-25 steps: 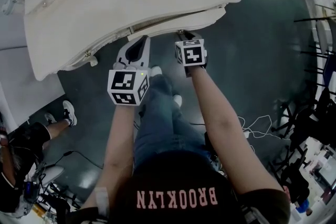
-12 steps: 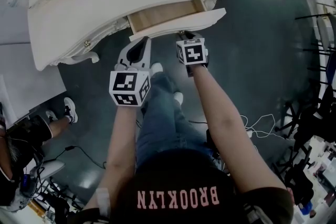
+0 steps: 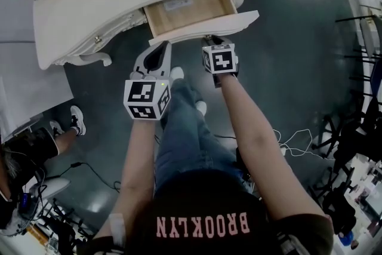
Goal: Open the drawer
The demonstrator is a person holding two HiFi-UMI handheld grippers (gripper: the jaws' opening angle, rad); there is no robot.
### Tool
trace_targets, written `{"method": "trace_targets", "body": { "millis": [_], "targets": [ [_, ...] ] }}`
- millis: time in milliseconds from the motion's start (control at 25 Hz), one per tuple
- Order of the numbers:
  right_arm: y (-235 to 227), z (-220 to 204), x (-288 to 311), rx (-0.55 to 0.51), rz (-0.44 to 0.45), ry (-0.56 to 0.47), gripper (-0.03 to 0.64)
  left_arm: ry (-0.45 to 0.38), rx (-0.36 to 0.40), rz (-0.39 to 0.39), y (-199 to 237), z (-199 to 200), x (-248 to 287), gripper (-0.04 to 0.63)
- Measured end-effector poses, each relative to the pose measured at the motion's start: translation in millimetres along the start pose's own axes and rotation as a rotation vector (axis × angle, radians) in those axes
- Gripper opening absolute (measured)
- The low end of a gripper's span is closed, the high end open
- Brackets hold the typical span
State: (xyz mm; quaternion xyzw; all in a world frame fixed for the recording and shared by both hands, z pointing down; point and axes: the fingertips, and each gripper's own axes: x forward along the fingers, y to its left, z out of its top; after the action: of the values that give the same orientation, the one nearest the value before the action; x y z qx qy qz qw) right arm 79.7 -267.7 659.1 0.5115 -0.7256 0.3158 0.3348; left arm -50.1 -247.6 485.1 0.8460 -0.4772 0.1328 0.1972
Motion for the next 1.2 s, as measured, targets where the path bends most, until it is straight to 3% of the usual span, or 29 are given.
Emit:
{"method": "trace_targets", "body": {
  "millis": [840, 1200],
  "targets": [
    [4, -44, -29, 0.006, -0.010, 0.002, 0.114, -0.005, 0.023, 0.011, -36, -28, -38, 0.005],
    [2, -45, -40, -0.019, -0.042, 0.004, 0.107, -0.026, 0.037, 0.023, -47, -28, -56, 0.005]
  ]
}}
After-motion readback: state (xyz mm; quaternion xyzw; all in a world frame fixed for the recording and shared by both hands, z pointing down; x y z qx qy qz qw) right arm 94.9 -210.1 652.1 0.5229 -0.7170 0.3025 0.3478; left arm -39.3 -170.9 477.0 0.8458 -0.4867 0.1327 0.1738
